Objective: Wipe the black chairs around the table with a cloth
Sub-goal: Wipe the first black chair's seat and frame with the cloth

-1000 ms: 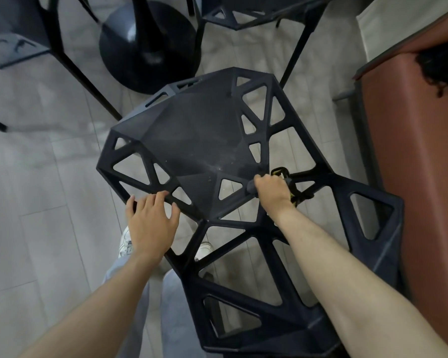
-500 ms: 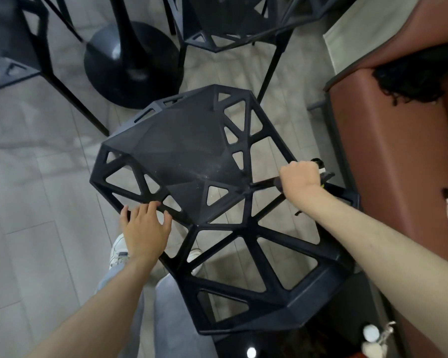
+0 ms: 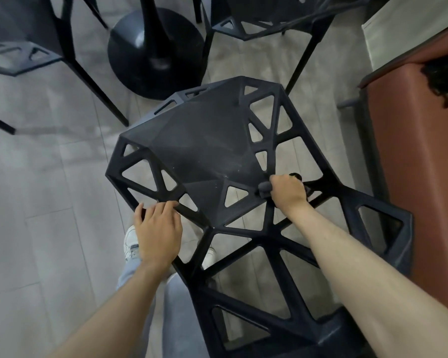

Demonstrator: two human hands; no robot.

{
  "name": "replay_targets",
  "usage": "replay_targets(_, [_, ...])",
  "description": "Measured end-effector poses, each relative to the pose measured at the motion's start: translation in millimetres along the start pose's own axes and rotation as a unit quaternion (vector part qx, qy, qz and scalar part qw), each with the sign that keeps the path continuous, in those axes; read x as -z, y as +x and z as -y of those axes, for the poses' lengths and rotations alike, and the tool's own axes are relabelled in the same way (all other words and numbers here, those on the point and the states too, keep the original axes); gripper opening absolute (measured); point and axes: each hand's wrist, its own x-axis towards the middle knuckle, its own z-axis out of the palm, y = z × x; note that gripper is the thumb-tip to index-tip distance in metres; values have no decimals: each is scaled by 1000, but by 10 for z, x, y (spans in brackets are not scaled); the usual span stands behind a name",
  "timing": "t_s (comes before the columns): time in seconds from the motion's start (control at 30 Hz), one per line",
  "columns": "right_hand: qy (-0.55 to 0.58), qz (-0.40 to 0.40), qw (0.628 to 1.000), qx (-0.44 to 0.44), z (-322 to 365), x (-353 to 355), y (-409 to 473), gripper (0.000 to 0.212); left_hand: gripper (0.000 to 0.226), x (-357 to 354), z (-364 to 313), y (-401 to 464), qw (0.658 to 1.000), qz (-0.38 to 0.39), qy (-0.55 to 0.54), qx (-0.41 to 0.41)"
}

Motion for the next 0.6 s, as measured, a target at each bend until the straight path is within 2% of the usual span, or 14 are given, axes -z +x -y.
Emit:
replay_targets(0.1, [8, 7, 1000, 11, 199, -152, 144, 18, 48, -50, 15, 9, 1000, -12, -9, -3])
replay_targets(0.3, [23, 38, 998, 45, 136, -151, 91, 19, 39, -64, 35, 0, 1000, -17, -12, -5])
replay_targets(0.4, [70, 118, 986, 98, 149, -15, -108, 17, 40, -27, 3, 6, 1000, -10, -10, 2])
replay_targets(0.47, [30, 157, 977, 140, 247, 43, -263, 20, 35, -10, -9, -1, 1000, -10, -14, 3])
replay_targets(0.5, [-13, 146, 978, 151, 310, 52, -351, 24, 31, -2, -10, -1, 1000, -10, -16, 3])
replay_targets(0.6, [-110, 37, 984, 137, 337, -59, -467, 27, 25, 6, -26, 15, 1000, -5, -16, 9])
